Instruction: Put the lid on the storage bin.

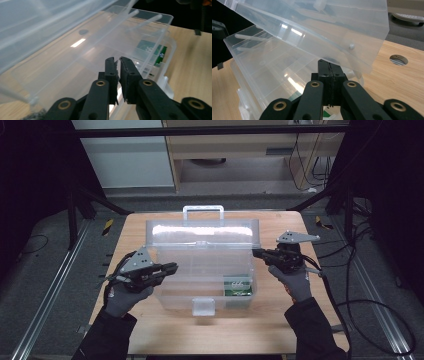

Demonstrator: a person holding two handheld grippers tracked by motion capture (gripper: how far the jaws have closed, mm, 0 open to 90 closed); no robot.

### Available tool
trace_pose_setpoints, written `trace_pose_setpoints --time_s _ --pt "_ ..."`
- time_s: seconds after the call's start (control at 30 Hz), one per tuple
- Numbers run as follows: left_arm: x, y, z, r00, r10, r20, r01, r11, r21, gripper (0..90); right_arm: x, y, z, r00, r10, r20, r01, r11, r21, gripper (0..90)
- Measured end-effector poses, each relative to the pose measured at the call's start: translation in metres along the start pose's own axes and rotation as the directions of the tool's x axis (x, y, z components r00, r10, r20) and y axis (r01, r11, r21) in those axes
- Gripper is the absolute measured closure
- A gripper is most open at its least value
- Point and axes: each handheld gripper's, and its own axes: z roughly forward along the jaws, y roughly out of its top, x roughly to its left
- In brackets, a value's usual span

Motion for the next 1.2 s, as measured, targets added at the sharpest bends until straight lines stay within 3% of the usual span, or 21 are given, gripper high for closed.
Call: trace_pose_setpoints --time_s 0.3,0.6,0.73,0.97,1.2 --pt "0.007 -0.012 -0.013 0.9956 -0.051 -0.078 0.052 0.9986 0.008 89.4 0.004 -0.008 -0.002 0.9999 -0.014 0.004 0.014 1.000 0.012 90.0" --pt "0.018 -0.025 -0.023 0.9829 -0.116 -0.143 0.117 0.9931 -0.001 89.5 0.010 -0.013 -0.004 0.9988 -0.042 0.025 0.042 0.999 0.028 90.0" --pt "0.021 -0.029 -0.024 0.9779 -0.115 -0.174 0.119 0.9929 0.008 89.4 0.013 -0.014 -0.006 0.9986 -0.049 0.020 0.049 0.999 0.021 90.0" --pt "0.030 -0.040 -0.026 0.9662 -0.158 -0.204 0.164 0.9863 0.015 89.5 0.014 -0.021 -0.008 0.9980 -0.057 0.029 0.056 0.998 0.026 90.0" --pt "0.031 -0.045 -0.024 0.9642 -0.162 -0.209 0.174 0.9840 0.038 89.5 0.019 -0.030 -0.010 0.9949 -0.086 0.052 0.083 0.994 0.065 90.0"
